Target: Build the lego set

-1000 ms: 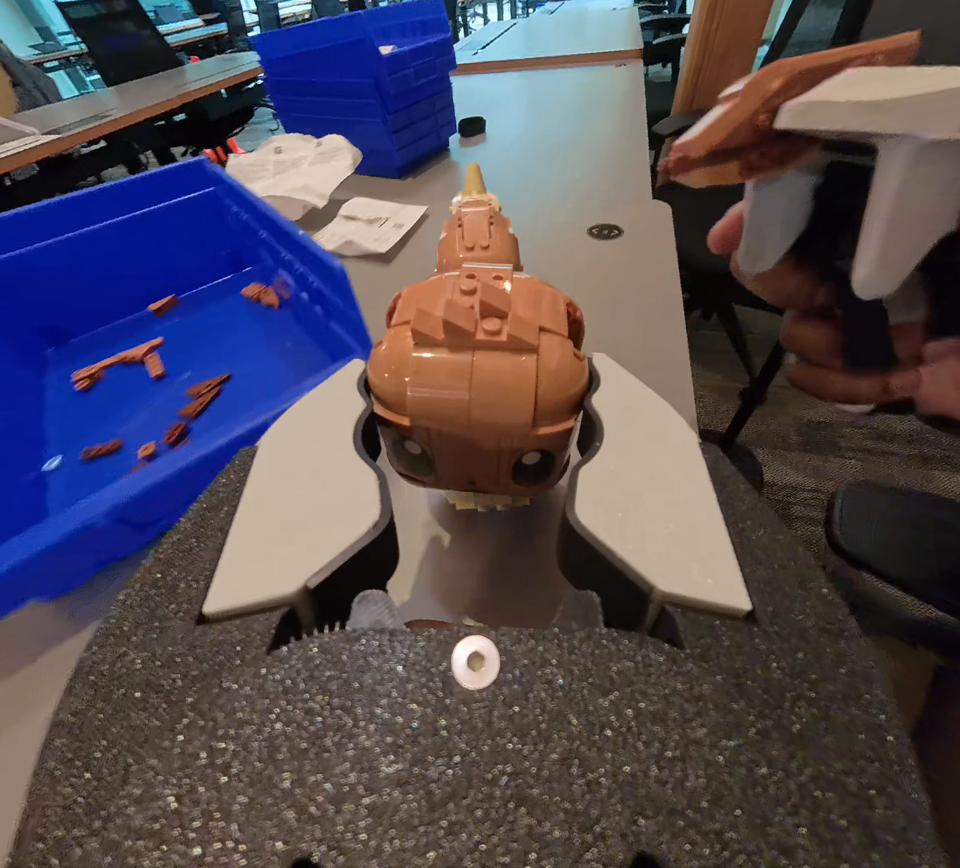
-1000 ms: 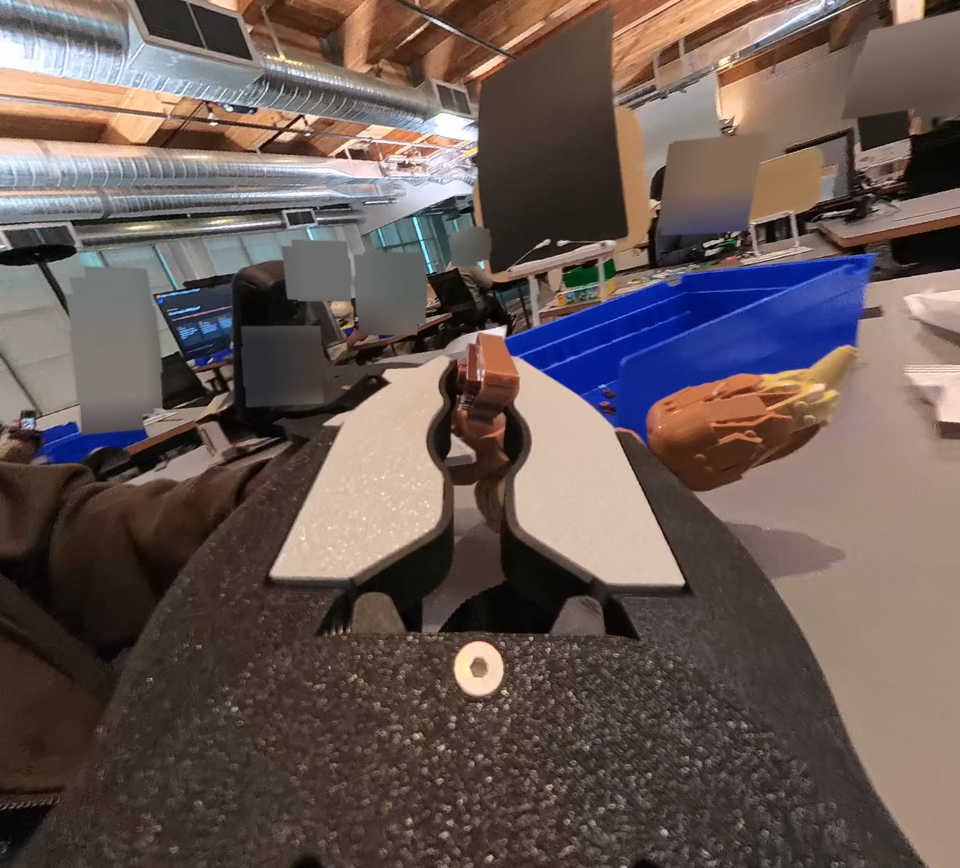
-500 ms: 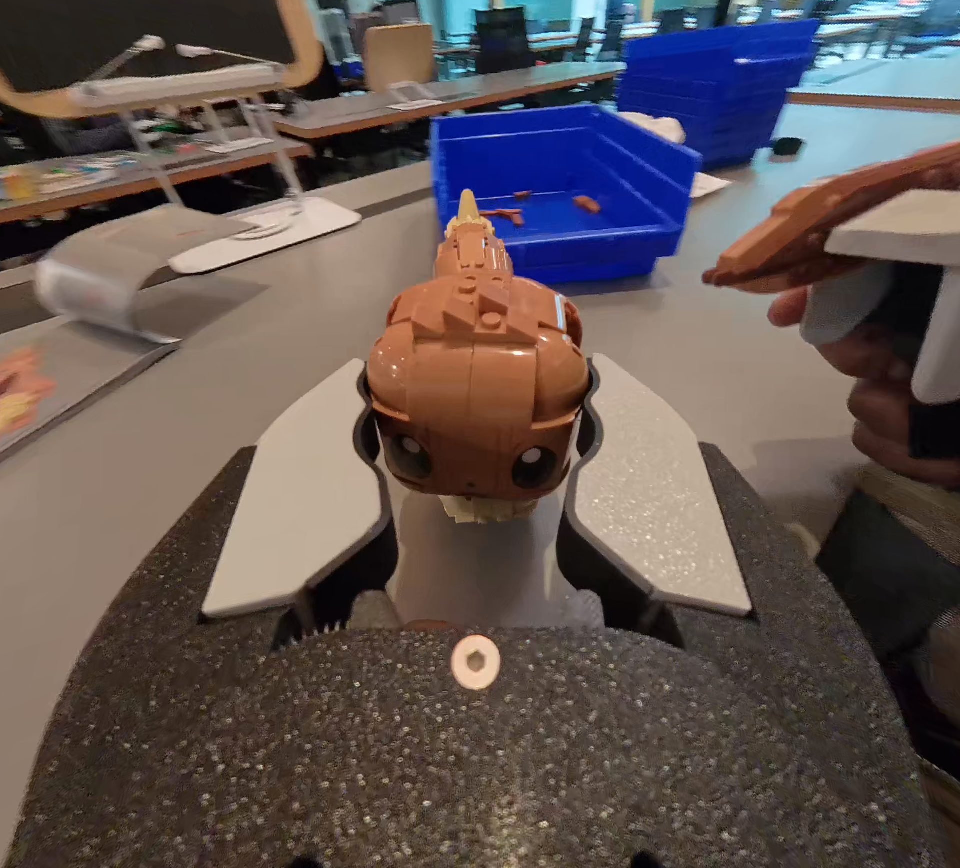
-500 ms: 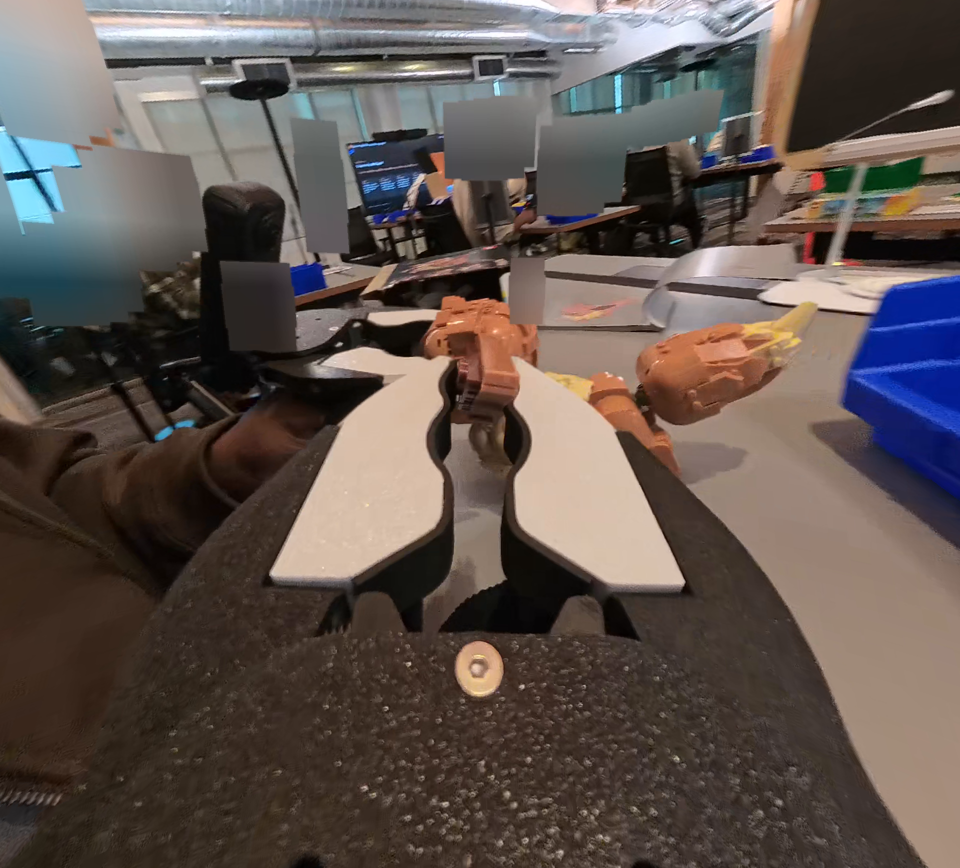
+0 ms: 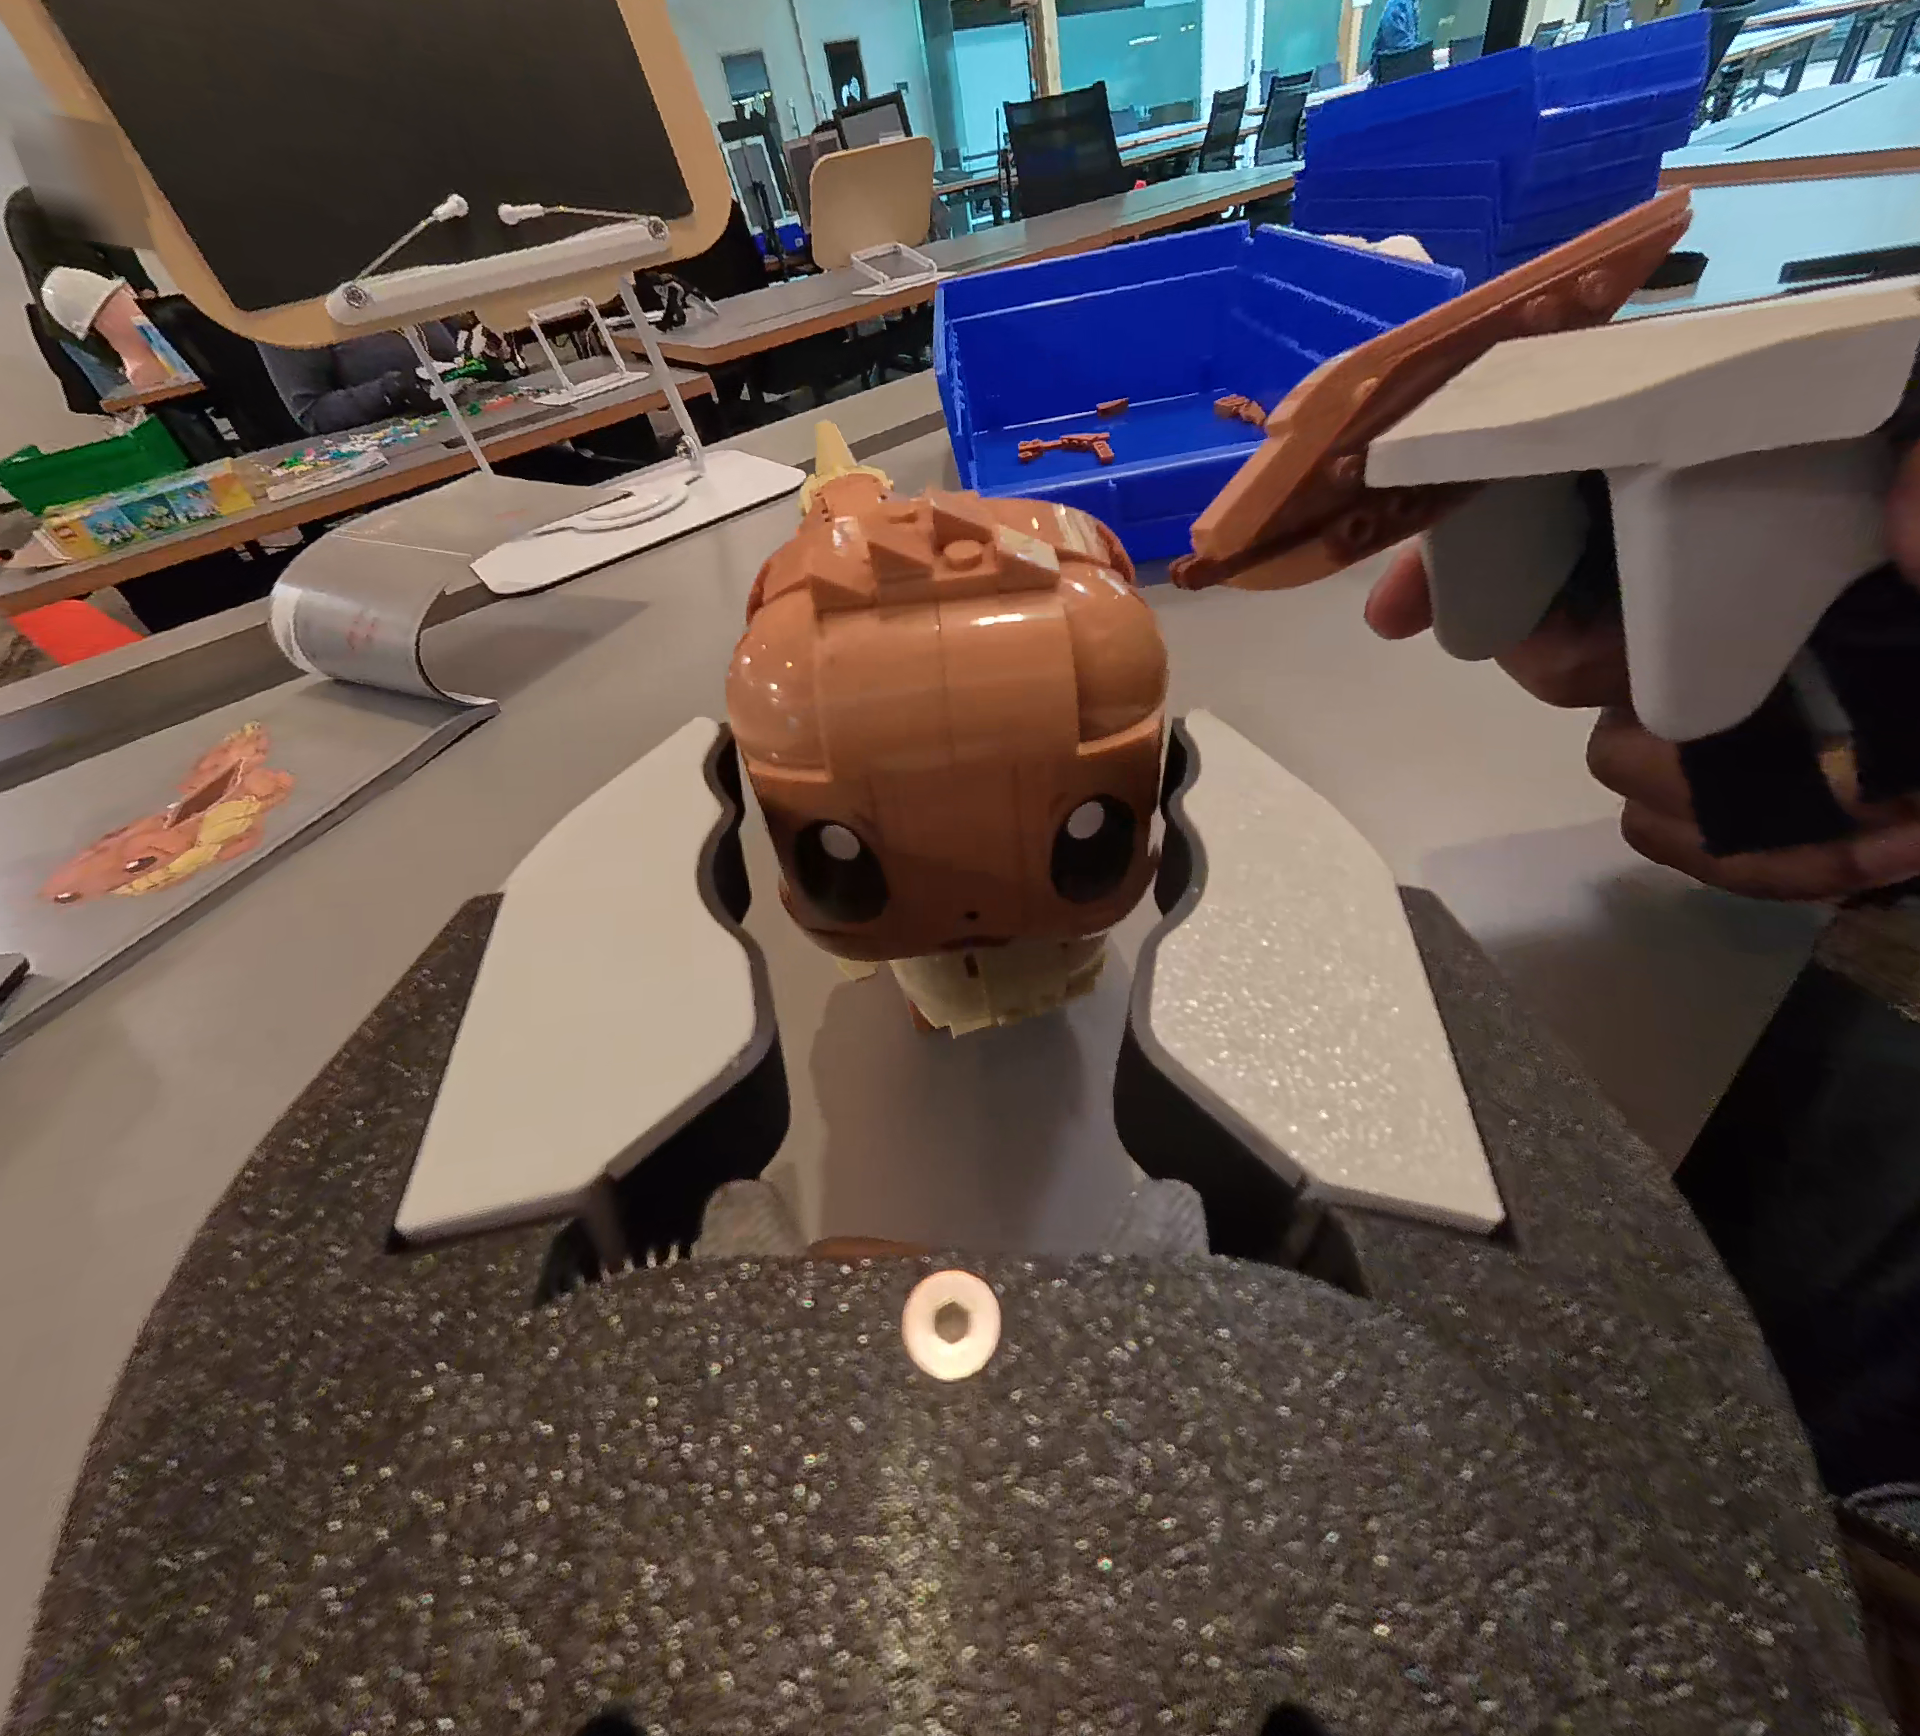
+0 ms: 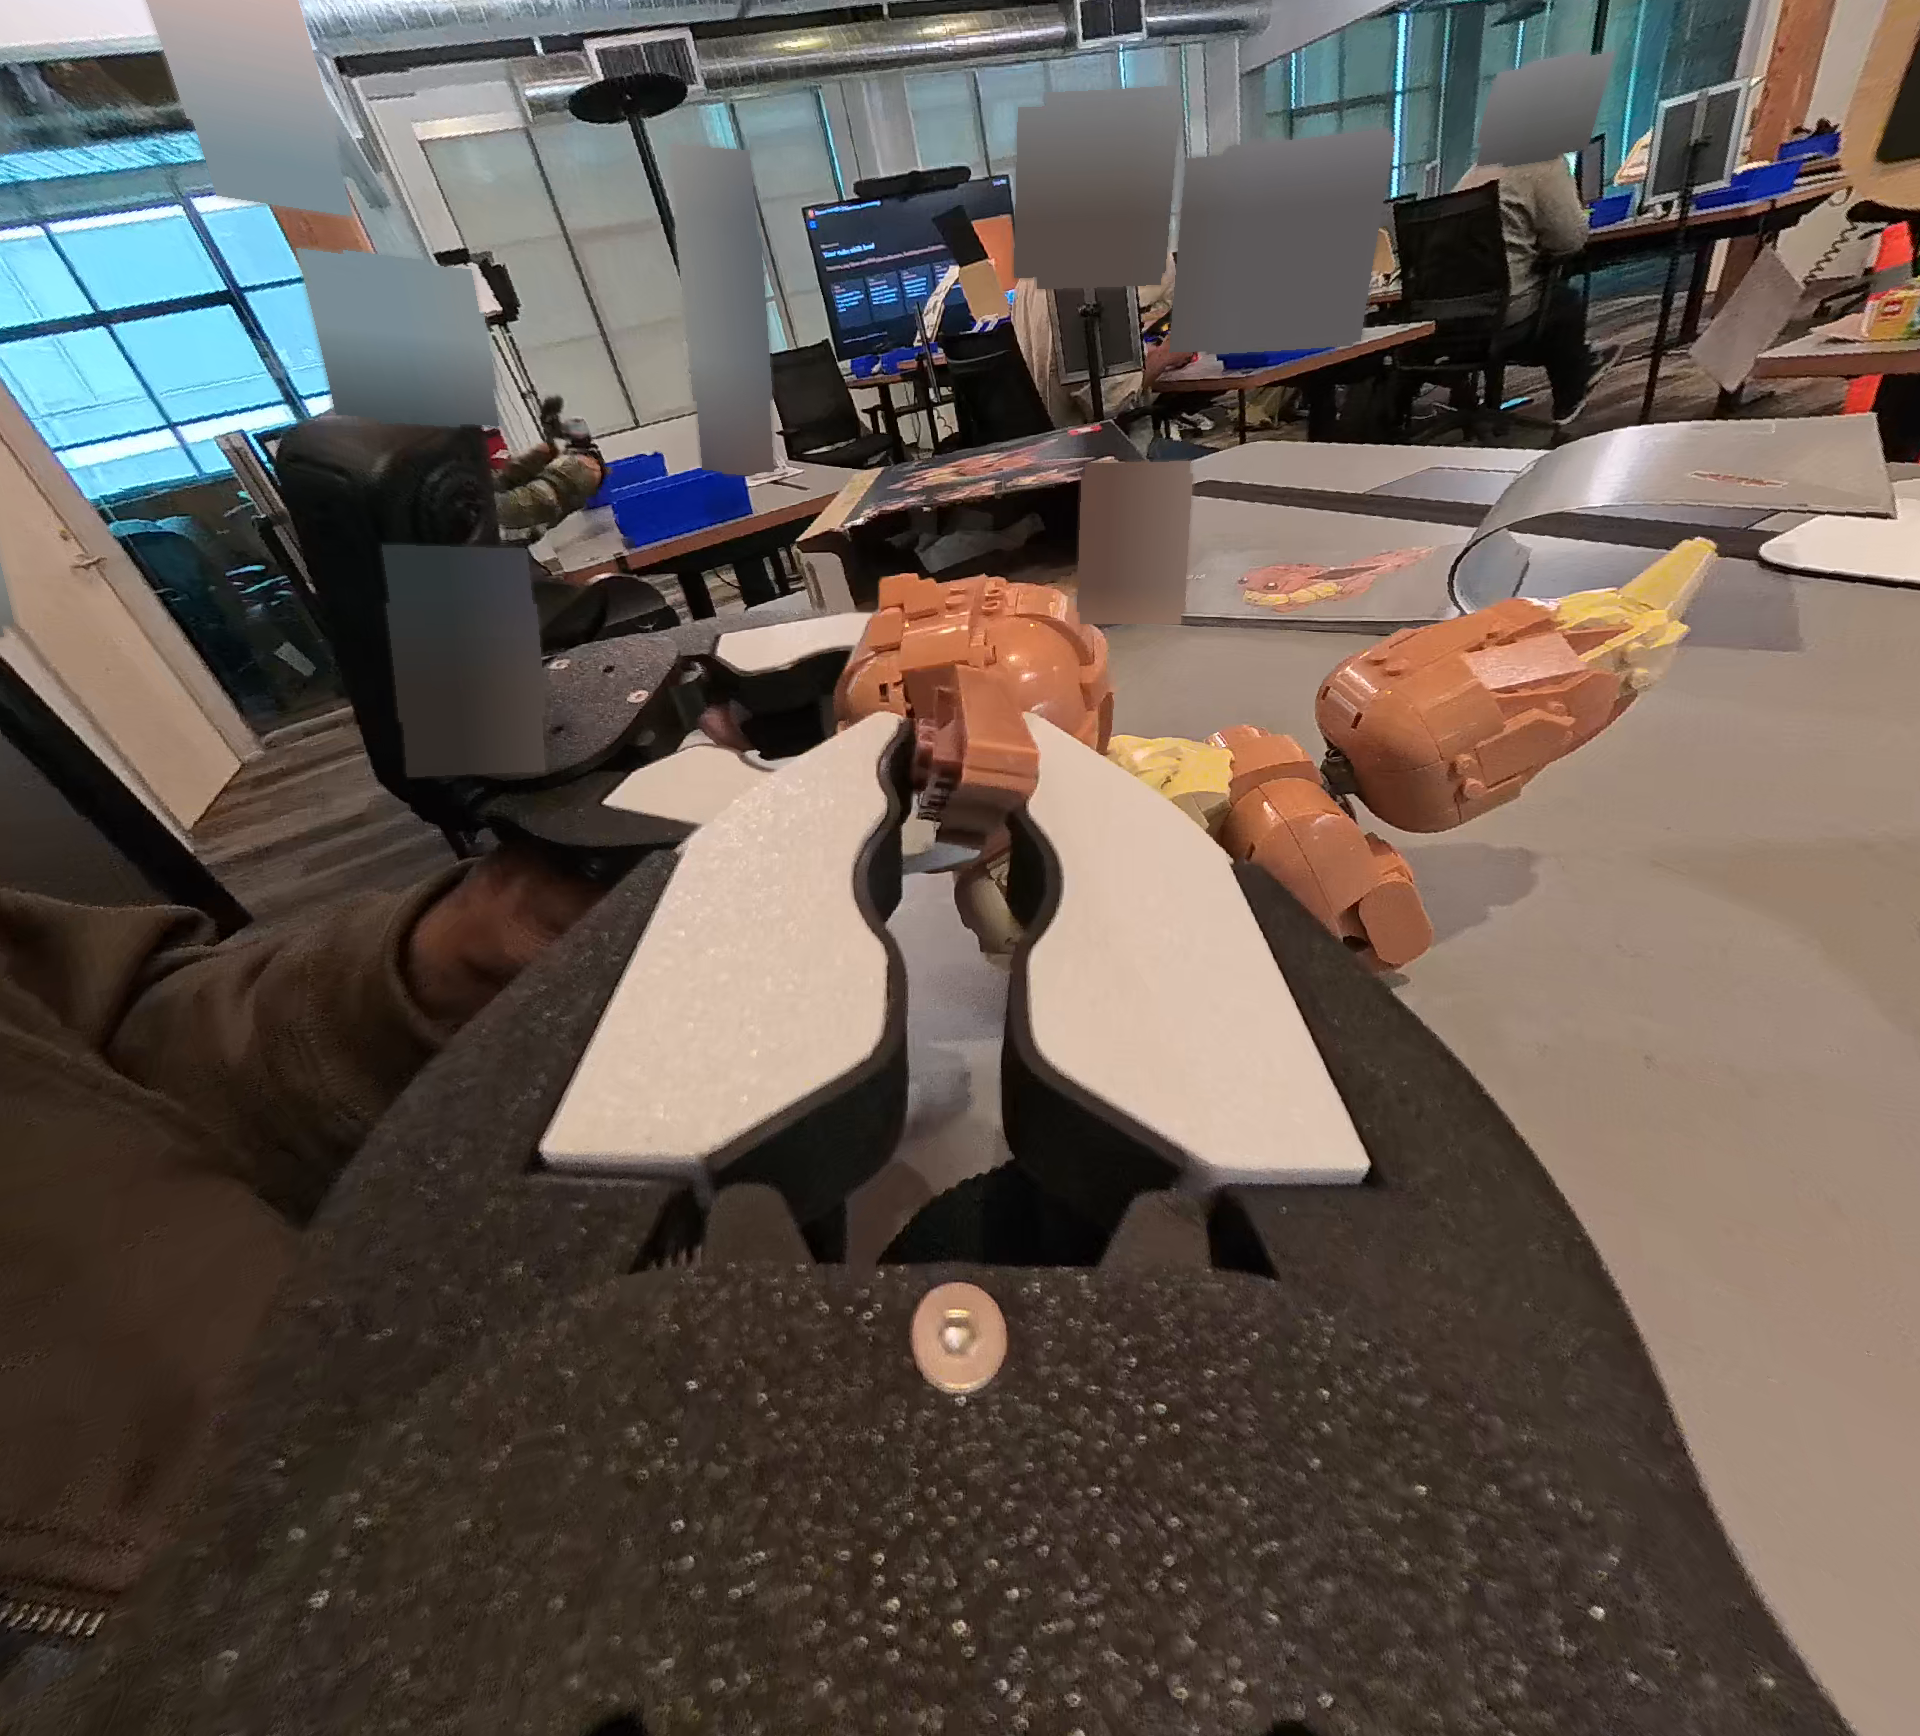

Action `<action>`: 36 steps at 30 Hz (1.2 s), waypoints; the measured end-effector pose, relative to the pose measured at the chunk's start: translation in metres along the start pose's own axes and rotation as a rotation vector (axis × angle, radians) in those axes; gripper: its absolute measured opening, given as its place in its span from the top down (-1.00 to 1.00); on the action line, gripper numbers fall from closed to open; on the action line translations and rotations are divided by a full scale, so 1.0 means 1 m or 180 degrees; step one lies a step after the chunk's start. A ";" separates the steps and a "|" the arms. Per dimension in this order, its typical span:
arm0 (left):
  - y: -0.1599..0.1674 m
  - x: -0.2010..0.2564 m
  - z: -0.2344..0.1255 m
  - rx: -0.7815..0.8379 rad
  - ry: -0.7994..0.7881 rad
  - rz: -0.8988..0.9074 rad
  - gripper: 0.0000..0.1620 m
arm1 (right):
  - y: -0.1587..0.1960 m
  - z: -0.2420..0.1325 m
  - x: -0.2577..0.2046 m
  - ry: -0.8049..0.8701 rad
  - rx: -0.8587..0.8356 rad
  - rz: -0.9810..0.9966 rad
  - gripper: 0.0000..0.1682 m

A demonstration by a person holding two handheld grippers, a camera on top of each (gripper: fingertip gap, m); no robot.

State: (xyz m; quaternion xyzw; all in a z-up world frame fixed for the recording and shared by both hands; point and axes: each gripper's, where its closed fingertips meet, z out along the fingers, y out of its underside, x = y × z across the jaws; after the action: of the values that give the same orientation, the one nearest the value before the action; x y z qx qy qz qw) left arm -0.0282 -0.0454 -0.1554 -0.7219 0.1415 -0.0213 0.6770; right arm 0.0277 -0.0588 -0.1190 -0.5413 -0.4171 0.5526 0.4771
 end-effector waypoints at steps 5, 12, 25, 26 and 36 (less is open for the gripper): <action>0.002 0.000 0.001 -0.0037 0.0009 0.0011 0.03 | 0.002 0.003 0.001 -0.0052 -0.0058 -0.0002 0.82; 0.003 0.001 0.003 -0.0057 0.0029 0.0047 0.05 | 0.006 0.009 -0.001 -0.0117 -0.0135 -0.0109 0.82; 0.001 0.001 0.003 0.0028 -0.0009 0.0164 0.06 | 0.004 0.009 -0.004 0.0024 -0.0386 -0.0565 0.82; 0.000 0.001 0.004 0.0045 -0.0019 0.0200 0.06 | 0.003 0.009 -0.004 0.0037 -0.0409 -0.0589 0.82; -0.002 0.004 0.004 0.0092 -0.0052 0.0315 0.06 | 0.000 0.011 -0.002 -0.0017 -0.0410 -0.0464 0.82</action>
State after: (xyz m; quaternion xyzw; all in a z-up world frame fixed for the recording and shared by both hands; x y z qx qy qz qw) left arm -0.0237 -0.0423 -0.1548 -0.7043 0.1712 0.0161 0.6888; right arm 0.0167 -0.0605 -0.1181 -0.5375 -0.4914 0.4899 0.4792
